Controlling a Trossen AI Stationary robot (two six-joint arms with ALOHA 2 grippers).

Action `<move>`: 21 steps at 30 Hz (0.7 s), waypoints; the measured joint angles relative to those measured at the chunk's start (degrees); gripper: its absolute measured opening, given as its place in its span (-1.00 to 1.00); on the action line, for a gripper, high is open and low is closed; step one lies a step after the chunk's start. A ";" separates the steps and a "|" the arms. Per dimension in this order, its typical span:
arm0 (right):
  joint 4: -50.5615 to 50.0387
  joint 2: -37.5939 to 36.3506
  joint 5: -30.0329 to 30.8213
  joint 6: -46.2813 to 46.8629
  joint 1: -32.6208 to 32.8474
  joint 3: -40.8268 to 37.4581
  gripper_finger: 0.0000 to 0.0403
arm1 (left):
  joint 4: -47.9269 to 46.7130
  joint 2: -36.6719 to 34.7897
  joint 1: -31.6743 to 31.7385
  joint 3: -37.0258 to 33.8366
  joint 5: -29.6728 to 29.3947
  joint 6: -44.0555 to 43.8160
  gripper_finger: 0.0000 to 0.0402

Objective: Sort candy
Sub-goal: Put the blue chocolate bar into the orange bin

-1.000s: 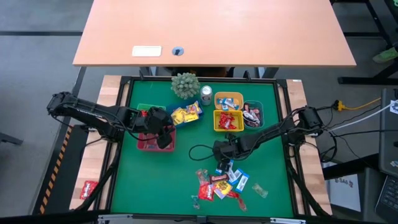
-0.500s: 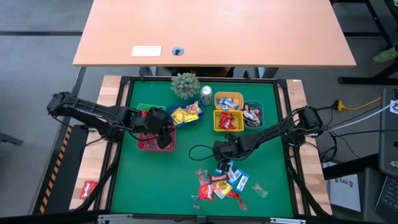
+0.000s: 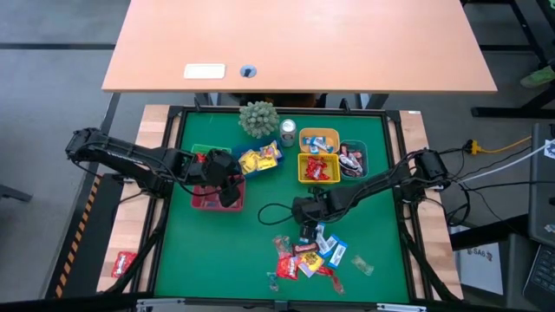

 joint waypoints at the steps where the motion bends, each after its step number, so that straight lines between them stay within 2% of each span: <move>1: -0.47 0.00 0.03 -0.73 0.00 0.72 -0.40 | 0.00 0.00 0.01 0.00 0.00 0.00 -0.35; 11: -13.21 -0.15 0.91 -11.15 -1.43 12.70 -0.40 | 0.00 0.00 0.02 0.00 0.02 0.02 -0.35; 21: -29.24 -0.28 7.40 -26.19 -10.21 25.38 -0.39 | 0.02 0.00 0.00 0.00 0.07 0.02 -0.35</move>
